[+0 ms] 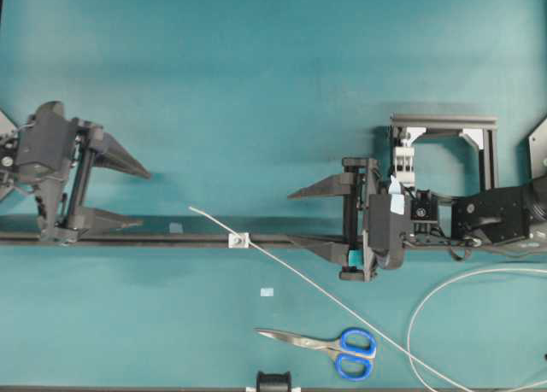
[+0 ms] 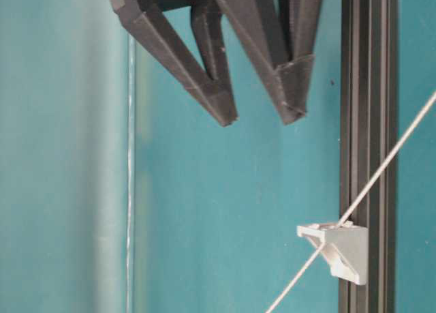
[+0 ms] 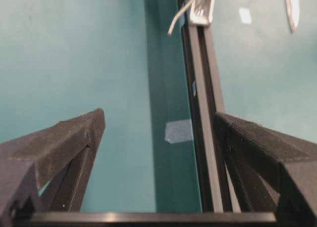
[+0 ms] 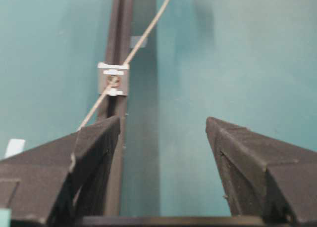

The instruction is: Insert the wire into the hole on the left side and pull it with the left arm.

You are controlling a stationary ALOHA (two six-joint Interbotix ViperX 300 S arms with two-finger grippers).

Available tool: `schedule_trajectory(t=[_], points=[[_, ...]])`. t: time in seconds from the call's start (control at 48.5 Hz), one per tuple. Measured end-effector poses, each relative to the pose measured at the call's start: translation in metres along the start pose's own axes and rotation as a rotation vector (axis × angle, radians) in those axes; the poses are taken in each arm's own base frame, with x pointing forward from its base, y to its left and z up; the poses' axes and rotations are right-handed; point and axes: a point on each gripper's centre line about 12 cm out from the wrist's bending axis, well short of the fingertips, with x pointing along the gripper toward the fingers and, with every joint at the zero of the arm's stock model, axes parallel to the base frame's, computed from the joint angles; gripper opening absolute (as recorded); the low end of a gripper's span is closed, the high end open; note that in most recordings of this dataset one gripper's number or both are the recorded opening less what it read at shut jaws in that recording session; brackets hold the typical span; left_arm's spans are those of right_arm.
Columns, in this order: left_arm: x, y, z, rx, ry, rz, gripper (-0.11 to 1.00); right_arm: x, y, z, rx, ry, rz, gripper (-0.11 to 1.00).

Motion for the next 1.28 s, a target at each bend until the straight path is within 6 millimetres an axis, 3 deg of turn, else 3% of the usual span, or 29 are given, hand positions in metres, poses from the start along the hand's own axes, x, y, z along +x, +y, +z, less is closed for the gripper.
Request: schedule_trajectory(t=[0.371, 1.279], points=[[-0.028, 0.004, 0.015, 0.034, -0.124, 0.004, 0.77, 0.001, -0.01, 0.003, -0.03, -0.004, -0.025, 0.79], [-0.017, 0.008, 0.014, 0.096, -0.084, 0.031, 0.77, -0.001, -0.013, 0.003, -0.035, 0.0, -0.03, 0.79]])
